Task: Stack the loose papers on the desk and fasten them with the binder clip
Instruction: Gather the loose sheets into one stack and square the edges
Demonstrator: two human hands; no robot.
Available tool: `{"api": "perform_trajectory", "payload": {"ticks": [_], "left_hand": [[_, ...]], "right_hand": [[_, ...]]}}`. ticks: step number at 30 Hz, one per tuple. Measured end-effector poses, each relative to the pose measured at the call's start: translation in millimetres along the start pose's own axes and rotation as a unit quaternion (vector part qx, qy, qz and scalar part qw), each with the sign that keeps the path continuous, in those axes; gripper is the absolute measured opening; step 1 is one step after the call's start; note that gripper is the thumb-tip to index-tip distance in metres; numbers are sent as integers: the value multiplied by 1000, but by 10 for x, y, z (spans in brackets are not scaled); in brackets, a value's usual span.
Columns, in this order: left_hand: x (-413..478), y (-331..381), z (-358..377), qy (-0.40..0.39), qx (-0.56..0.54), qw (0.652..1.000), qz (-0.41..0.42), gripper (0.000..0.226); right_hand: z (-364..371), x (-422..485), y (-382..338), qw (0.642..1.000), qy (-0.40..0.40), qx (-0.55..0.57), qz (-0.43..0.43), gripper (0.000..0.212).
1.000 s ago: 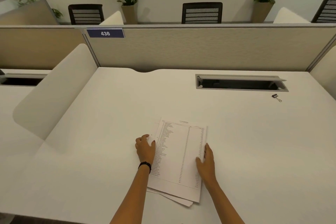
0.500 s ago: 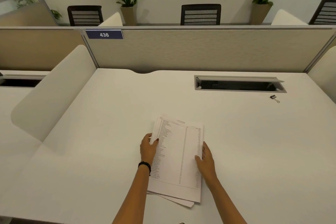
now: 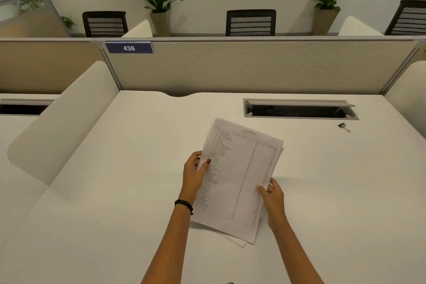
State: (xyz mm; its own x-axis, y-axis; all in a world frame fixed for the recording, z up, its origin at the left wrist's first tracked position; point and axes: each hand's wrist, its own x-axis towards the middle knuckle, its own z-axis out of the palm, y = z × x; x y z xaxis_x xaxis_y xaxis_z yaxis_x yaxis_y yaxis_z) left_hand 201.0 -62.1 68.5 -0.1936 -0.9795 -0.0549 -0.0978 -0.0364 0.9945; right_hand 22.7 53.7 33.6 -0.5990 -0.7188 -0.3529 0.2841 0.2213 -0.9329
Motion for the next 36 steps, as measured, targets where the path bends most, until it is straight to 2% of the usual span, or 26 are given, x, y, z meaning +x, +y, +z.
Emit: {"api": "perform_trajectory", "payload": {"ticks": [3, 8, 12, 19, 26, 30, 33, 36], "left_hand": [[-6, 170, 65, 8, -14, 999, 38, 17], [-16, 440, 153, 37, -55, 994, 87, 12], [-32, 513, 221, 47, -69, 992, 96, 11], [-151, 498, 351, 11, -86, 992, 89, 33], [-186, 651, 440, 12, -71, 992, 103, 30], [-192, 716, 447, 49, -40, 990, 122, 29], [-186, 709, 425, 95, -35, 987, 125, 24], [-185, 692, 425, 82, -23, 989, 122, 23]], "right_hand": [[-10, 14, -206, 999, 9, 16, -51, 30], [-18, 5, -552, 985, 30, 17, -170, 20], [16, -36, -729, 975, 34, -1, -221, 15], [27, -43, -678, 974, 25, -52, -219, 25], [46, -61, -807, 969, 36, -72, -232, 13], [-7, -53, -896, 962, 44, -86, -257, 18], [-60, -47, -887, 967, 46, -78, -237, 30], [-106, -37, -870, 974, 41, -60, -215, 22]]}}
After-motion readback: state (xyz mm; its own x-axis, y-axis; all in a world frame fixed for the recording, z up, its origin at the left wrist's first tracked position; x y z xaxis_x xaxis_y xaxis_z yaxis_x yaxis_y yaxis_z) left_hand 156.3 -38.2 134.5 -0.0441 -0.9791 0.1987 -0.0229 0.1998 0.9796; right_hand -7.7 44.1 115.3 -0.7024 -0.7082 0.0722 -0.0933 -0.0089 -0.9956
